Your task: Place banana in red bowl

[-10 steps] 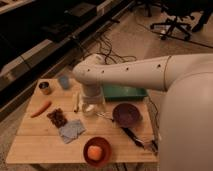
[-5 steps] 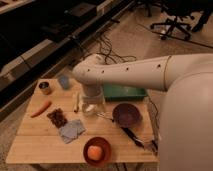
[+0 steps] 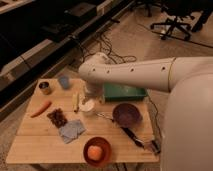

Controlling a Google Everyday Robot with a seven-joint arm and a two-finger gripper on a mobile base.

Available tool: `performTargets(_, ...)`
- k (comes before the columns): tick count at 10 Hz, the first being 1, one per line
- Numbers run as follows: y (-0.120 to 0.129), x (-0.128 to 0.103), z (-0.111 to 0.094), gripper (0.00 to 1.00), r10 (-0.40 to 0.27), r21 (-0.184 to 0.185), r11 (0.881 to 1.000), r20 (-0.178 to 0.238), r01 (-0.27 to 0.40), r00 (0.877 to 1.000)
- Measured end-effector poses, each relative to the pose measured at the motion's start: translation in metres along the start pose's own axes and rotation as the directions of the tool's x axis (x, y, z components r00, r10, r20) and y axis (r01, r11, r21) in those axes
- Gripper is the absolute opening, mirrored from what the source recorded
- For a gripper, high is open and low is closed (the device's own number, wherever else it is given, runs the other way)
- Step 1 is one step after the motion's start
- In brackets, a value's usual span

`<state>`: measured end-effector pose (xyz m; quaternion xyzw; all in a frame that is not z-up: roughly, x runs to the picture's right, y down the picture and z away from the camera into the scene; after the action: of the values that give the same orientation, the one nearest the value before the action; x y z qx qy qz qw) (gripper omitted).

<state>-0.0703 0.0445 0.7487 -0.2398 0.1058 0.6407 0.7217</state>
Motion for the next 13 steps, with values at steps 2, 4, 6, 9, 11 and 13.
performTargets(2, 0.003, -0.03, 0.005, 0.65, -0.073, -0.074, 0.994, 0.101, 0.081, 0.992)
performTargets(4, -0.003, -0.066, 0.012, 0.65, -0.079, -0.151, 0.983, 0.149, 0.101, 0.986)
performTargets(6, 0.014, -0.09, 0.019, 0.65, -0.092, -0.202, 0.972, 0.161, 0.124, 0.983)
performTargets(9, 0.043, -0.123, 0.033, 0.65, -0.12, -0.289, 0.943, 0.161, 0.163, 0.98)
performTargets(11, 0.07, -0.139, 0.05, 0.65, -0.151, -0.312, 0.932, 0.124, 0.183, 0.981)
performTargets(13, 0.076, -0.145, 0.075, 0.65, -0.163, -0.308, 0.935, 0.073, 0.177, 0.984)
